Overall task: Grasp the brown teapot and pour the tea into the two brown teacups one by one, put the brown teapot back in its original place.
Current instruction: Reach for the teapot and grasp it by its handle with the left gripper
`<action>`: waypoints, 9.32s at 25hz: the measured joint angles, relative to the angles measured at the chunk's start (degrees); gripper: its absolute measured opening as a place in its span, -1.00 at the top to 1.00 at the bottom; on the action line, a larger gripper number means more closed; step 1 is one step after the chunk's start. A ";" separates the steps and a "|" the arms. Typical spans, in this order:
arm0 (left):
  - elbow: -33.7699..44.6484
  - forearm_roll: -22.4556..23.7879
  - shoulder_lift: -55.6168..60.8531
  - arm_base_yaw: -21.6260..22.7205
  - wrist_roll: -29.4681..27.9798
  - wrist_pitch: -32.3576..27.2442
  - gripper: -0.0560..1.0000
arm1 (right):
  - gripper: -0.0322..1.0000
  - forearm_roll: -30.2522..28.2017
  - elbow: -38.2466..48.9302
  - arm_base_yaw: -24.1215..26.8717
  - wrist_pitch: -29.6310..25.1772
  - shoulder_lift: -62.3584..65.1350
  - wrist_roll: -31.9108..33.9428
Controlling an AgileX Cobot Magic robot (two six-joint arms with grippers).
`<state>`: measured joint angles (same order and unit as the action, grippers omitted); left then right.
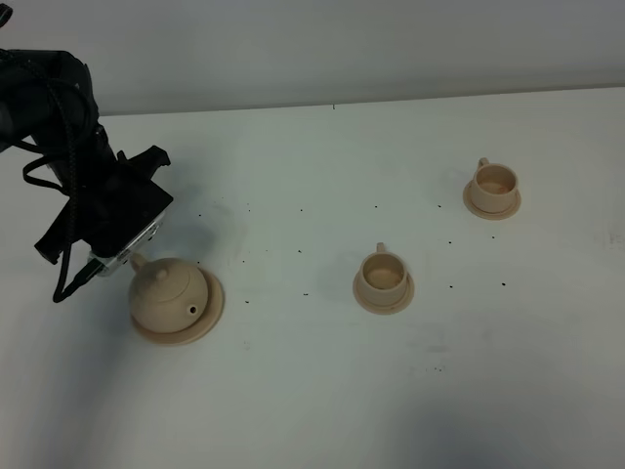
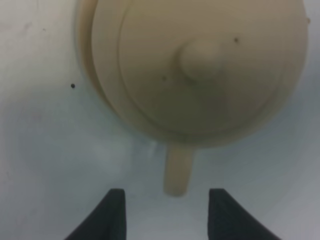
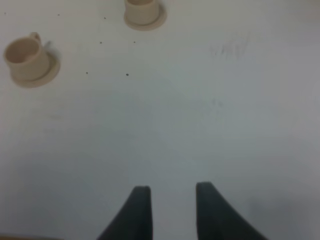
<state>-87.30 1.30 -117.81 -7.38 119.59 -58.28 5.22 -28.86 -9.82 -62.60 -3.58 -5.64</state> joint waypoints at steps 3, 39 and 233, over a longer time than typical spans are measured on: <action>0.00 0.00 0.01 -0.07 0.00 0.00 0.13 | 0.48 0.00 0.00 0.00 0.00 0.00 0.00; 0.00 8.24 -1.45 -4.79 0.00 -0.42 0.13 | 0.48 0.00 0.00 0.00 0.00 0.00 0.00; 4.60 2.89 0.35 -2.89 -1.33 5.24 0.37 | 0.48 0.00 0.00 0.00 0.00 0.00 0.00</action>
<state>-82.70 4.19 -117.46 -10.27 118.26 -53.05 5.22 -28.86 -9.82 -62.60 -3.58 -5.64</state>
